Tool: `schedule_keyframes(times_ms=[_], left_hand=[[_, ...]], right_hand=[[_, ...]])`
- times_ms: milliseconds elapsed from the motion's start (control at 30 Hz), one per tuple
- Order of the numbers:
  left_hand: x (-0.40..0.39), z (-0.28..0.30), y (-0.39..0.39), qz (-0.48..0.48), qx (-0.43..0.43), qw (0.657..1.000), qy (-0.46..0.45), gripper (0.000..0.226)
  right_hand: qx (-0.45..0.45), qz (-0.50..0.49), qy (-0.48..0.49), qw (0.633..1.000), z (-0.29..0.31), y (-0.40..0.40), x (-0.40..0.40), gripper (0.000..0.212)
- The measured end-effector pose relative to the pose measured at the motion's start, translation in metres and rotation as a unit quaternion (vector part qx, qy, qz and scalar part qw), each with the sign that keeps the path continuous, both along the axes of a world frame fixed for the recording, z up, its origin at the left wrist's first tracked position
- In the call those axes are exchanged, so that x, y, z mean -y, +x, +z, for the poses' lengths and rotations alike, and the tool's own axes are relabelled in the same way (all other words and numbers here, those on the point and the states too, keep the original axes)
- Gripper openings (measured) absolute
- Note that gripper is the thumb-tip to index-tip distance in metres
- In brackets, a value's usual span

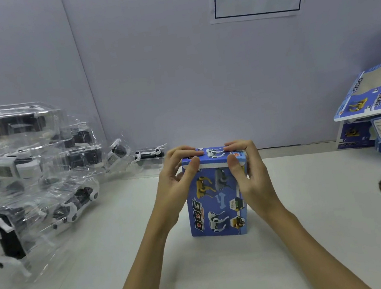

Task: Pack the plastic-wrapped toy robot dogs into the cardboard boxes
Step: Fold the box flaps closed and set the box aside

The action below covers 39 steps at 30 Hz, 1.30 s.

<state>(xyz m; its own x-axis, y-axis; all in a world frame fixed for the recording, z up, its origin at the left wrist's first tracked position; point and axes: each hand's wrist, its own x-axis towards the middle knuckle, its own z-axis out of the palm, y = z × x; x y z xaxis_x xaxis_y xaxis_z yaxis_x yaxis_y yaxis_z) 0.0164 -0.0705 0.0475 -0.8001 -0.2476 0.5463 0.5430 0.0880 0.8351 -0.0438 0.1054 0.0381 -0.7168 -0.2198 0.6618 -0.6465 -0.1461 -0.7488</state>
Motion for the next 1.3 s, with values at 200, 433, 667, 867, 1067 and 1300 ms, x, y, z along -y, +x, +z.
schedule_keyframes(times_ms=[200,433,667,867,1067,1300], left_hand=[[-0.004,-0.004,-0.003,-0.028,0.048,0.998,0.033,0.034],[-0.014,-0.009,-0.006,0.288,-0.073,0.95,-0.096,0.03],[-0.016,-0.012,-0.001,0.228,-0.064,0.893,-0.383,0.135],[-0.005,-0.015,-0.008,0.238,-0.116,0.846,-0.463,0.124],[0.003,-0.02,-0.011,0.195,-0.102,0.843,-0.491,0.129],[-0.001,-0.023,-0.013,0.211,-0.113,0.843,-0.482,0.129]], right_hand=[[-0.022,-0.027,0.022,0.999,-0.001,0.0,0.001,0.042],[-0.024,-0.129,-0.028,0.991,-0.006,0.011,0.017,0.044],[0.113,0.018,-0.024,0.993,-0.002,0.011,0.013,0.047],[0.098,0.031,0.022,0.994,0.009,0.003,-0.003,0.04],[0.088,0.039,0.027,0.995,0.003,0.002,-0.002,0.044],[0.088,0.057,0.038,0.994,-0.007,0.005,0.012,0.05]])
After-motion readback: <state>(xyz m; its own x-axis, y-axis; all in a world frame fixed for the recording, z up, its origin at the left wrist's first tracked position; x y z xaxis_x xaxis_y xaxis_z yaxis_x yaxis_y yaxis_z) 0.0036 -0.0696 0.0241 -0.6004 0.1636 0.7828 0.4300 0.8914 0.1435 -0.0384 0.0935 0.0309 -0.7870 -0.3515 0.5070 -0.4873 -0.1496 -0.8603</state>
